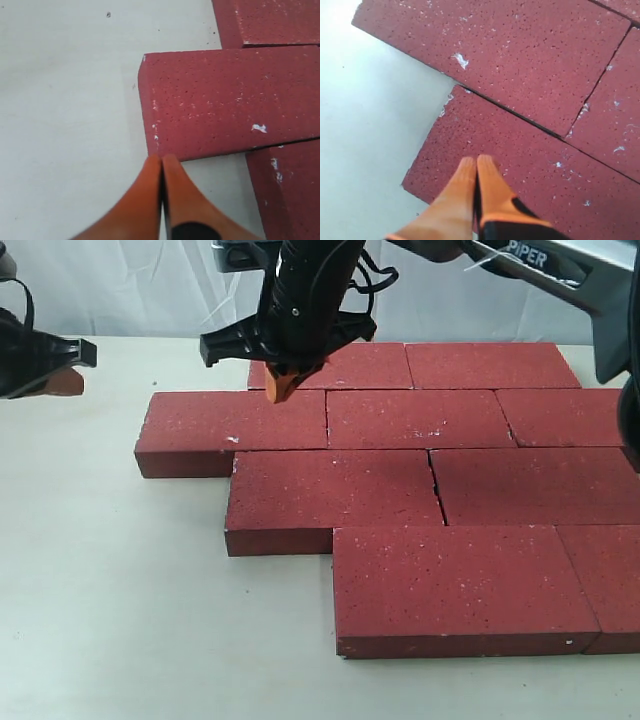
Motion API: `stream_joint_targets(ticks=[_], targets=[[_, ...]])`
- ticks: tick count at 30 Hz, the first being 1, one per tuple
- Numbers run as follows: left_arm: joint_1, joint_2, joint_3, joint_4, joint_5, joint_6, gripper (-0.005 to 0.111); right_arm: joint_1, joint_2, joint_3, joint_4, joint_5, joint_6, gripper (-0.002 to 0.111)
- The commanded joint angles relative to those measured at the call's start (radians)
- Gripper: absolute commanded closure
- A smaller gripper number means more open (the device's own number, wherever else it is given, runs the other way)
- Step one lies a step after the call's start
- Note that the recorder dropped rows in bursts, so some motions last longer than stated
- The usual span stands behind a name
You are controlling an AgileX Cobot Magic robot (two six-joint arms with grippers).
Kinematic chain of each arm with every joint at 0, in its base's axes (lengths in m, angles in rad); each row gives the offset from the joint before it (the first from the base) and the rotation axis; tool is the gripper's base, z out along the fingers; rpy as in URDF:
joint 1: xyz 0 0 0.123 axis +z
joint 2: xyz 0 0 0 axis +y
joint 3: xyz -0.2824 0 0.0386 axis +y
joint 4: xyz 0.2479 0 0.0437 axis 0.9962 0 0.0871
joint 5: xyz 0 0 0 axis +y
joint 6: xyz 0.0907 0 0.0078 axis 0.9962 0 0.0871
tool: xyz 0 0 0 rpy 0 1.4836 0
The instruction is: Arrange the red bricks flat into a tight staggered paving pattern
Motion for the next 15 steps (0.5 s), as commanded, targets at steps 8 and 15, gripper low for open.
stream_joint_targets(ticks=[8,15], targets=[[-0.198,-0.096,0.005,0.321,-0.038,-0.249,0.107,-0.004,-0.063,0.099,0.001,0.005,-0.044,0.109],[-0.210,-0.096,0.005,0.291,-0.038,-0.266,0.107,-0.038,-0.197,0.372,-0.004,-0.127,-0.062,0.109]])
